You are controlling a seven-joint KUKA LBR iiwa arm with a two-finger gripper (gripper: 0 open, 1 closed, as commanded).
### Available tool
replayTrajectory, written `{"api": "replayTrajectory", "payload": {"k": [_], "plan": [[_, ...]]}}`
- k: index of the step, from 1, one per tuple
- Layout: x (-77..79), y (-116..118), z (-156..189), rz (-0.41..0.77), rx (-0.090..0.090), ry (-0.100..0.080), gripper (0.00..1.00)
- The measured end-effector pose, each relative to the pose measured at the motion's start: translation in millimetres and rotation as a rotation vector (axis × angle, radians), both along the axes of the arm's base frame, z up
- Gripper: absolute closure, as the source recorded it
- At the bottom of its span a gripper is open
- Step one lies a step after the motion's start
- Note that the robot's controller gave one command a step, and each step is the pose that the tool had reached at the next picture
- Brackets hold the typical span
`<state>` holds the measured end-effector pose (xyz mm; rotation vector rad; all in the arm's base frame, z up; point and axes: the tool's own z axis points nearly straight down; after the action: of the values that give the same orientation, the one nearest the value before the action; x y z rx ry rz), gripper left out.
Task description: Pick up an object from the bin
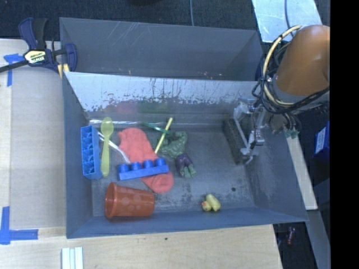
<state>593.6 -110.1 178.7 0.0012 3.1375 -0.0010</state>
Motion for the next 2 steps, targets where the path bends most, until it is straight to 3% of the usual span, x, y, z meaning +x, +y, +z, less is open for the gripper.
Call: {"api": "replayTrajectory", "payload": {"k": [1,2], "plan": [[-19.2,60,-14,-0.026,0.001,0.002,0.00],[-1.8,130,2,-0.002,-0.003,-0.007,0.00]]}}
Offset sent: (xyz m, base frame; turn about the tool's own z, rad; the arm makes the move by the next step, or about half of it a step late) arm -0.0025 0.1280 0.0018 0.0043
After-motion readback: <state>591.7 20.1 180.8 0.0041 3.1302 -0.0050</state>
